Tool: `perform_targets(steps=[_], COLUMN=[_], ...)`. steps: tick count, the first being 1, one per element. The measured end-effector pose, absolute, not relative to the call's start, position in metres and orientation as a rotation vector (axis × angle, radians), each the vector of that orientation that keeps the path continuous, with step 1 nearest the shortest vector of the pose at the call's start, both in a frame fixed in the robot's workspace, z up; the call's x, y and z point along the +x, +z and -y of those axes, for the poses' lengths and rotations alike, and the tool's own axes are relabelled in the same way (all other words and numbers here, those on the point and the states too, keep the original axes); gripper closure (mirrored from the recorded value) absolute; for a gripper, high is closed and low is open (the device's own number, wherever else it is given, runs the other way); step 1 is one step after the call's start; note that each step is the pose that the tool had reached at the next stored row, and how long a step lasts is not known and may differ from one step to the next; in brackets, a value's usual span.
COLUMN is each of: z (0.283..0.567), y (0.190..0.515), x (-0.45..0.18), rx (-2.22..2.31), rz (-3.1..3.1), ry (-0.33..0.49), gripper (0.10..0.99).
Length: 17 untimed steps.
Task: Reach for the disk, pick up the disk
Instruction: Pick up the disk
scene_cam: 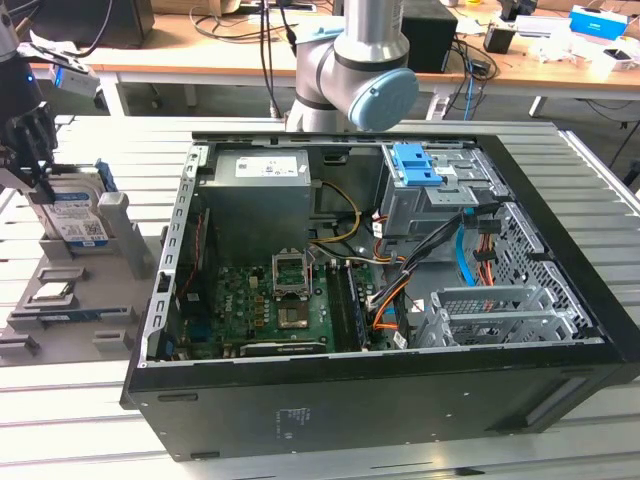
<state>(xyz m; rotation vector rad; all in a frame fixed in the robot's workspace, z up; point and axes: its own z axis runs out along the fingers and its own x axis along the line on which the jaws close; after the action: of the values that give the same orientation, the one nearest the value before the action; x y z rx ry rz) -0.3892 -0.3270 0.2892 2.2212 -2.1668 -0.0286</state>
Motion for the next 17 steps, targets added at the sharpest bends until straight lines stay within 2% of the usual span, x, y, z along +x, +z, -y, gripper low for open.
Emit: perform_targets(steps=[12, 17], z=[0.327, 0.327], y=[0.303, 0.325], x=[-0.389, -0.389], rx=[2.221, 2.221], rz=[2.167, 2.167], ry=[-0.029, -0.029], gripper=[0.718, 0.718])
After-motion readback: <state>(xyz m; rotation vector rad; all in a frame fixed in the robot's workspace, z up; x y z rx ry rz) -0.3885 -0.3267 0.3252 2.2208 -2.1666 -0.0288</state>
